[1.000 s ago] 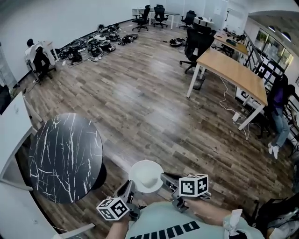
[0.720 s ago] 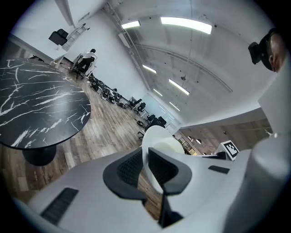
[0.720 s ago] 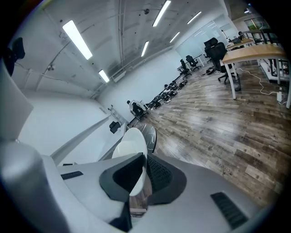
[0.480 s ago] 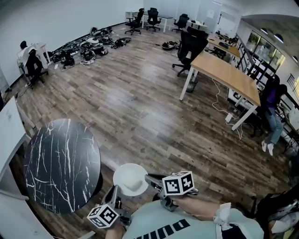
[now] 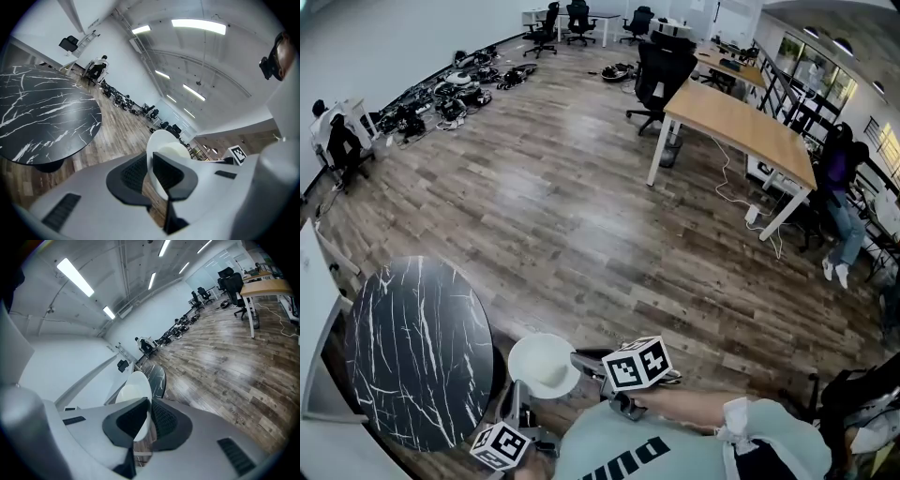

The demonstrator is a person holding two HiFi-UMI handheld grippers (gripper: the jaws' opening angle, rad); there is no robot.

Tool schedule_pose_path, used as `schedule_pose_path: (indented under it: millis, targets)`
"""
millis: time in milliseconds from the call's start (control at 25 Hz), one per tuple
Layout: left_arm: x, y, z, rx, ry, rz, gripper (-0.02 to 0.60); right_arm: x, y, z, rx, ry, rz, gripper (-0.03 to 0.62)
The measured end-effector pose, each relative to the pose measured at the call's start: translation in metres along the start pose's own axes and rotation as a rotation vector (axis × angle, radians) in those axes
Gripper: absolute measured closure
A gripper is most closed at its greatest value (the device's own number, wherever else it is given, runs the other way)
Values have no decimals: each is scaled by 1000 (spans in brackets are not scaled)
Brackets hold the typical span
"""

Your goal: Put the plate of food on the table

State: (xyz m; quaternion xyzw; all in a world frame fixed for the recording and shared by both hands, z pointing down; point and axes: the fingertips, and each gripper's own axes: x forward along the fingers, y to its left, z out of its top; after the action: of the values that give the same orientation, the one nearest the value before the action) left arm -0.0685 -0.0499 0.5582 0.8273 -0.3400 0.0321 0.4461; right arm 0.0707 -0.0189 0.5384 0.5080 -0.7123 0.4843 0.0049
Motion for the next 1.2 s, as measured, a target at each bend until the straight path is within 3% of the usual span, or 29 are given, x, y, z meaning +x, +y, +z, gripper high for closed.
schedule_pose_path:
  millis: [720,1200]
  targets:
    - [93,-17,23,-3,8,93,537,15,-67,82,25,48,75,562]
    - [89,8,31,-41,-82,214,537,54,-65,89,-20,164,183,562]
